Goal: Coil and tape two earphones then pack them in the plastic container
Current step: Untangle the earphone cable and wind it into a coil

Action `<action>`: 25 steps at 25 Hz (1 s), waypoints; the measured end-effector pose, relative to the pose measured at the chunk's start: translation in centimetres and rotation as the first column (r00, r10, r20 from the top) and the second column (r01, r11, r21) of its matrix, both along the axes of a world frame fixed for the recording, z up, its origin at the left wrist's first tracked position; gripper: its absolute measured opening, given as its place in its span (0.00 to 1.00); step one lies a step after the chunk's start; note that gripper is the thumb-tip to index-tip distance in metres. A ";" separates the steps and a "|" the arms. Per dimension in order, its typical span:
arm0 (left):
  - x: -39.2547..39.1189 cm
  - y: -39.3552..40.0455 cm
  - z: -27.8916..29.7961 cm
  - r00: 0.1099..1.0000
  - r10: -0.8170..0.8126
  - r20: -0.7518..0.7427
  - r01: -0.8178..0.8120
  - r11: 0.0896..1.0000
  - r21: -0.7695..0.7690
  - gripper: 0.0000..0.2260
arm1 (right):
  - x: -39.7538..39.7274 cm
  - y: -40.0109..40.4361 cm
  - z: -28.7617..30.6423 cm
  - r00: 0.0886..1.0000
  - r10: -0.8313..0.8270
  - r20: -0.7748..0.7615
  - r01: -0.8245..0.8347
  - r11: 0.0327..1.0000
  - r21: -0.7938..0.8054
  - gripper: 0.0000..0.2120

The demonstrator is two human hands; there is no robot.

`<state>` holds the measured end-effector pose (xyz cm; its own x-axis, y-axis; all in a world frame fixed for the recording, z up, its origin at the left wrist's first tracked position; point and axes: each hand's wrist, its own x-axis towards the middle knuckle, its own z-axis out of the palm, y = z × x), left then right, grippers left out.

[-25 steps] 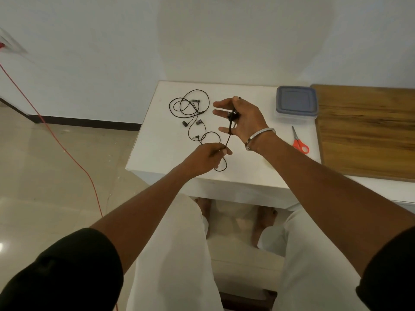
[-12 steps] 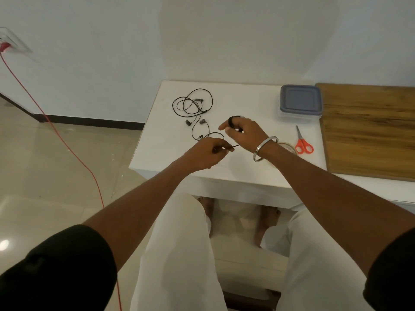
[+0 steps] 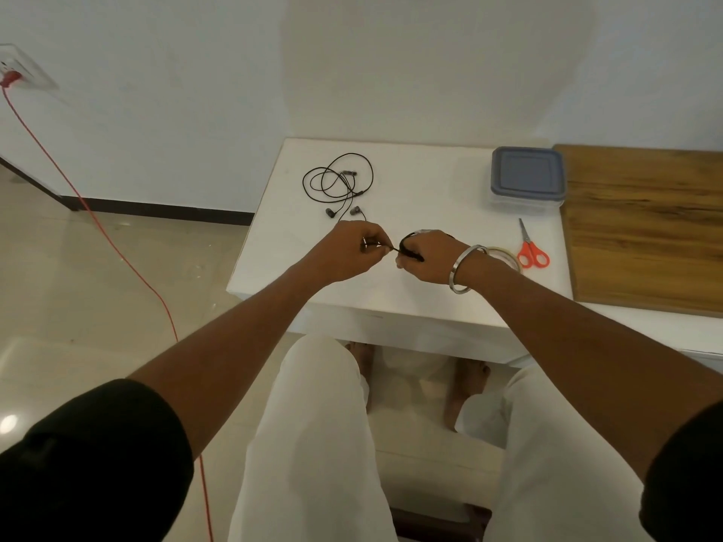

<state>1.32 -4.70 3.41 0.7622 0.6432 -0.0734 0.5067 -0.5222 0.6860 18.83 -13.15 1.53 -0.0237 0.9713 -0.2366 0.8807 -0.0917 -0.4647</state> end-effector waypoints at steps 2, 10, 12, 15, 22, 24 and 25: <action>-0.2 0.3 0.1 1.000 -0.002 0.027 0.001 0.999 0.032 0.05 | 0.2 -0.1 0.1 0.999 -0.021 -0.040 0.018 0.997 -0.073 0.14; -0.9 1.3 -0.9 0.992 -0.019 0.122 0.002 0.990 0.140 0.07 | -0.5 -0.6 1.4 0.852 -0.205 -0.482 0.057 0.951 -0.304 0.15; -1.0 1.2 -1.2 0.994 -0.014 0.110 -0.001 0.990 0.138 0.07 | -0.9 -0.8 2.2 0.781 -0.266 -0.565 0.057 0.931 -0.359 0.14; -1.0 0.9 -1.8 0.998 0.008 0.068 -0.015 0.995 0.099 0.09 | -1.4 -0.6 2.8 0.600 -0.358 -0.716 0.020 0.901 -0.434 0.15; -0.6 -0.8 -1.9 0.996 0.086 -0.026 -0.087 0.995 -0.049 0.10 | -2.6 -0.2 3.3 0.008 -0.412 -0.911 -0.051 0.910 -0.412 0.14; -0.3 -0.9 -2.1 0.988 0.123 -0.095 -0.130 0.989 -0.068 0.12 | -2.9 -0.2 3.4 -0.116 -0.396 -0.911 -0.031 0.918 -0.396 0.14; -0.3 -0.8 -2.3 0.987 0.128 -0.099 -0.137 0.987 -0.084 0.14 | -3.0 -0.1 3.5 -0.155 -0.389 -0.908 -0.023 0.920 -0.391 0.14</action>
